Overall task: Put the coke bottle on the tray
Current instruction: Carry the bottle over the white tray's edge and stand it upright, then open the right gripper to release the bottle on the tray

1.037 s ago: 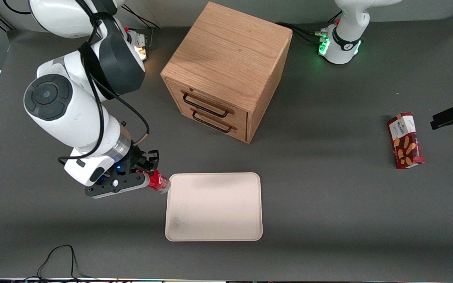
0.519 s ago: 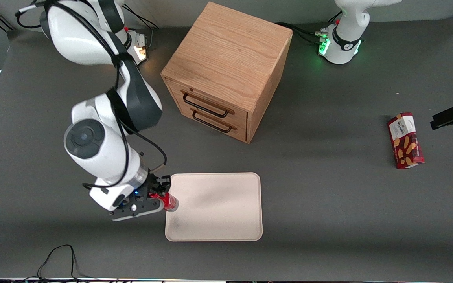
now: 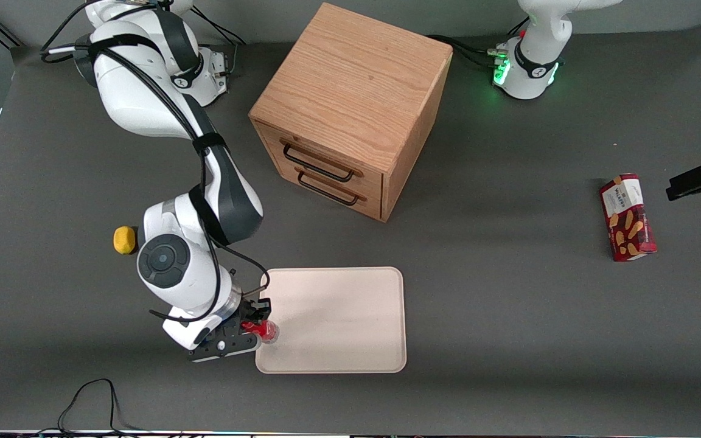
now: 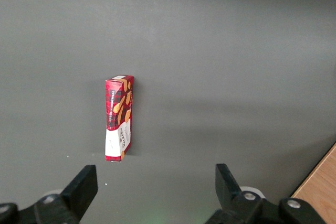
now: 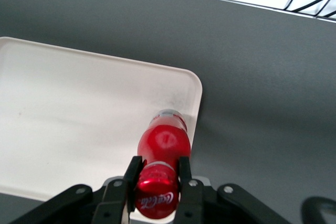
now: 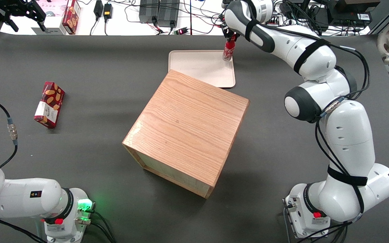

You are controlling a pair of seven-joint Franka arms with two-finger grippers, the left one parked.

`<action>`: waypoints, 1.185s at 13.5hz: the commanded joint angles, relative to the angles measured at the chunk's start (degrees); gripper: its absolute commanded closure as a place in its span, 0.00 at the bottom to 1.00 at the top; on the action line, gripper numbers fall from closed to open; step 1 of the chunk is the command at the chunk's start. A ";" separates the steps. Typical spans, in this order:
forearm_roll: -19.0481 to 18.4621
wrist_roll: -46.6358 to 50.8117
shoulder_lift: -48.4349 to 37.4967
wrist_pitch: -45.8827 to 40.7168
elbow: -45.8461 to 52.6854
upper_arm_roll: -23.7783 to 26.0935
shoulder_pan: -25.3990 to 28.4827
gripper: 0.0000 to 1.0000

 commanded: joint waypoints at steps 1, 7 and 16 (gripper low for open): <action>0.74 -1.17 0.68 4.18 -2.14 -0.13 -0.19 1.00; 0.74 -0.82 0.95 5.60 -3.37 0.04 -0.19 1.00; 0.83 1.91 -7.55 -6.58 -4.07 0.04 -0.28 0.00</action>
